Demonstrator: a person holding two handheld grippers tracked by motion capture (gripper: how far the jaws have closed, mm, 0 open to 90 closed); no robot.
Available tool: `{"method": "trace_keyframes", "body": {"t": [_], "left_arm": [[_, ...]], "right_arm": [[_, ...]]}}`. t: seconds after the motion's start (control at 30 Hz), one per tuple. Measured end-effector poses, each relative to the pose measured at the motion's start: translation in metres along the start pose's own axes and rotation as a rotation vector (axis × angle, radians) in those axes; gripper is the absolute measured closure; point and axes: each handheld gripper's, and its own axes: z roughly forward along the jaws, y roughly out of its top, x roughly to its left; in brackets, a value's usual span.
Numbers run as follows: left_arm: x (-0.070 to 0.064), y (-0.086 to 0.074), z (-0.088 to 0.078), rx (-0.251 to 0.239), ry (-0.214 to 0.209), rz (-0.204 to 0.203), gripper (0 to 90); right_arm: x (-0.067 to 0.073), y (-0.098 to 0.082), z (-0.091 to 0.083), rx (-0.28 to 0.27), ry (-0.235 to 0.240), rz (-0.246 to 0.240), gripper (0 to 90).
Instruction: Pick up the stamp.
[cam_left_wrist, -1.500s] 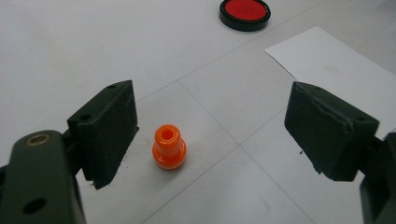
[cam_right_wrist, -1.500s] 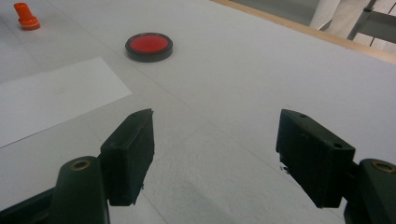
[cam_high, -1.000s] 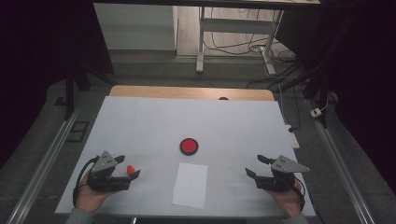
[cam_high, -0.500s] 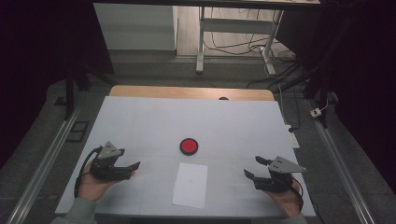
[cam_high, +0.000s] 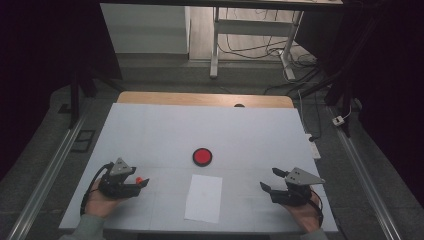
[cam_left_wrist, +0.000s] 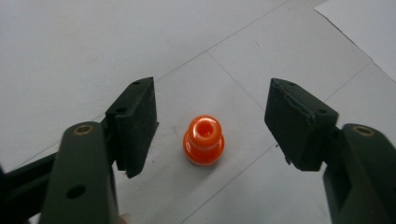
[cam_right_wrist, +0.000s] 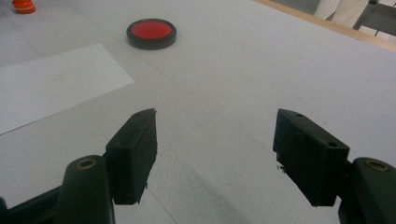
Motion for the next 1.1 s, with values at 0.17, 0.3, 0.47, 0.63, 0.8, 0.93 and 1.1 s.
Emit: {"method": "trace_keyframes", "body": {"t": [0.17,0.3,0.47,0.63,0.8,0.93,1.1], "left_arm": [[0.0019,-0.0042,0.0017,0.010,0.002,-0.004,42.9],[0.0021,-0.0062,0.0012,0.006,0.001,-0.003,47.0],[0.0015,-0.0071,0.0024,0.003,-0.001,-0.003,51.8],[0.0015,-0.0081,0.0054,0.018,-0.007,0.002,57.0],[0.0007,-0.0081,0.0086,0.030,-0.002,0.013,64.1],[0.0014,-0.0082,0.0088,0.032,0.002,0.013,70.8],[0.0033,-0.0081,0.0090,0.035,-0.006,0.010,72.0]], "right_arm": [[-0.0015,-0.0013,0.0000,0.002,0.001,0.008,30.5],[-0.0018,-0.0016,0.0004,-0.001,-0.001,0.009,30.6],[-0.0008,-0.0005,-0.0006,-0.007,-0.001,0.008,30.9],[-0.0011,-0.0008,-0.0009,-0.006,-0.005,0.008,31.0],[-0.0023,-0.0015,-0.0023,-0.006,-0.009,0.014,31.0],[-0.0022,-0.0019,-0.0021,-0.010,-0.011,0.015,31.0],[-0.0022,-0.0018,-0.0028,-0.007,-0.014,0.012,31.0]]}}
